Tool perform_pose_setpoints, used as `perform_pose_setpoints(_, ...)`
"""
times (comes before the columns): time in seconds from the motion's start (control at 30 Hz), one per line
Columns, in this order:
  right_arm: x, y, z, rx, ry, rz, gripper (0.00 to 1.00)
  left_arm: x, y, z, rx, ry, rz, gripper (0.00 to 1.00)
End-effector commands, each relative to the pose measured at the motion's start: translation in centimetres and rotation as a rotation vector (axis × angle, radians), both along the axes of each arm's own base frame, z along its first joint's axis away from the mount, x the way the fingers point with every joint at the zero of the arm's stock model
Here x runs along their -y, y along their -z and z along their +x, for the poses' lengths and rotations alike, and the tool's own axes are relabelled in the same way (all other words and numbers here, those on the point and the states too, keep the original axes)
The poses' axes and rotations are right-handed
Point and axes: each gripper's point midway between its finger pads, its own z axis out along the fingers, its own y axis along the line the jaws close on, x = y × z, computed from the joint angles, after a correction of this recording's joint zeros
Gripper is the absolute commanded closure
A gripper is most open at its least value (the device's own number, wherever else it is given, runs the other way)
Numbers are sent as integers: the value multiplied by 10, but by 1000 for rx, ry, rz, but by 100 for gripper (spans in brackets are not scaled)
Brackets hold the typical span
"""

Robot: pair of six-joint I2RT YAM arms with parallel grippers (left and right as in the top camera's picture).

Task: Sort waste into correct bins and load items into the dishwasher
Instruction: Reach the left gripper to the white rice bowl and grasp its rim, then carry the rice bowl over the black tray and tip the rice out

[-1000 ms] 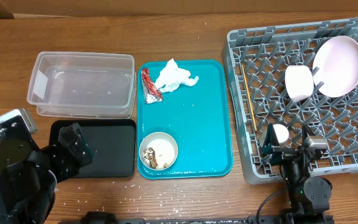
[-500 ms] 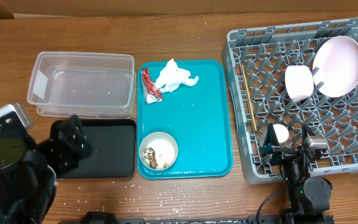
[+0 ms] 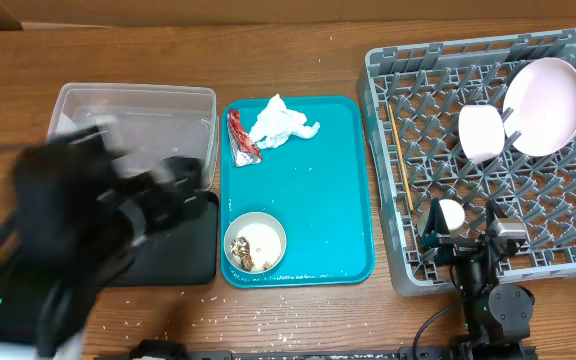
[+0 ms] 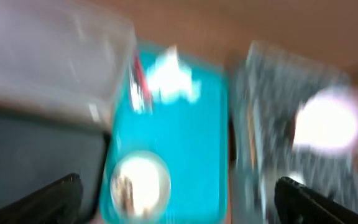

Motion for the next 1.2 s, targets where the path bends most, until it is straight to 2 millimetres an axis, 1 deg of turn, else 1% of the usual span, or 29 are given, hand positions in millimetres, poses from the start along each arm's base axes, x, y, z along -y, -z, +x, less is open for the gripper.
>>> perform_pose_setpoints(0.0,0,1,0,7,1,1,0,52,98,9,-396,193,-71,12)
perform_pose_setpoints(0.03,0,1,0,7,1,1,0,66,135,12,-494,248,-10,32)
perform_pose_setpoints(0.07,0,1,0,7,1,1,0,72,149,14,-516,264,30,34)
perform_pose_setpoints(0.13,0,1,0,7,1,1,0,84,178,19,-538,281,161,32)
perform_pose_setpoints(0.23,0,1,0,7,1,1,0,96,208,20,-555,235,357,20)
perform_pose_setpoints(0.27,0,1,0,7,1,1,0,100,216,18,-569,219,391,20)
perform_pose_setpoints(0.3,0,1,0,7,1,1,0,106,231,14,-600,188,438,22)
perform_pose_setpoints(0.33,0,1,0,7,1,1,0,110,241,12,-624,169,459,23)
perform_pose_setpoints(0.43,0,1,0,6,1,1,0,120,266,7,-683,157,496,28)
perform_pose_setpoints(0.47,0,1,0,6,1,1,0,122,273,7,-694,159,504,31)
perform_pose_setpoints(0.5,0,1,0,7,1,1,0,124,281,7,-703,164,513,36)
perform_pose_setpoints(0.53,0,1,0,7,1,1,0,125,287,8,-710,166,521,37)
perform_pose_setpoints(0.63,0,1,0,6,1,1,0,126,301,9,-730,181,540,45)
perform_pose_setpoints(0.67,0,1,0,7,1,1,0,126,308,11,-733,189,557,54)
perform_pose_setpoints(0.77,0,1,0,7,1,1,0,124,317,16,-722,200,590,61)
perform_pose_setpoints(0.87,0,1,0,7,1,1,0,126,325,18,-721,237,606,77)
perform_pose_setpoints(0.93,0,1,0,7,1,1,0,126,329,18,-728,240,612,92)
perform_pose_setpoints(0.97,0,1,0,7,1,1,0,126,331,18,-728,239,612,96)
perform_pose_setpoints(1.07,0,1,0,7,1,1,0,129,328,21,-715,242,605,96)
perform_pose_setpoints(1.17,0,1,0,7,1,1,0,132,313,25,-696,241,591,96)
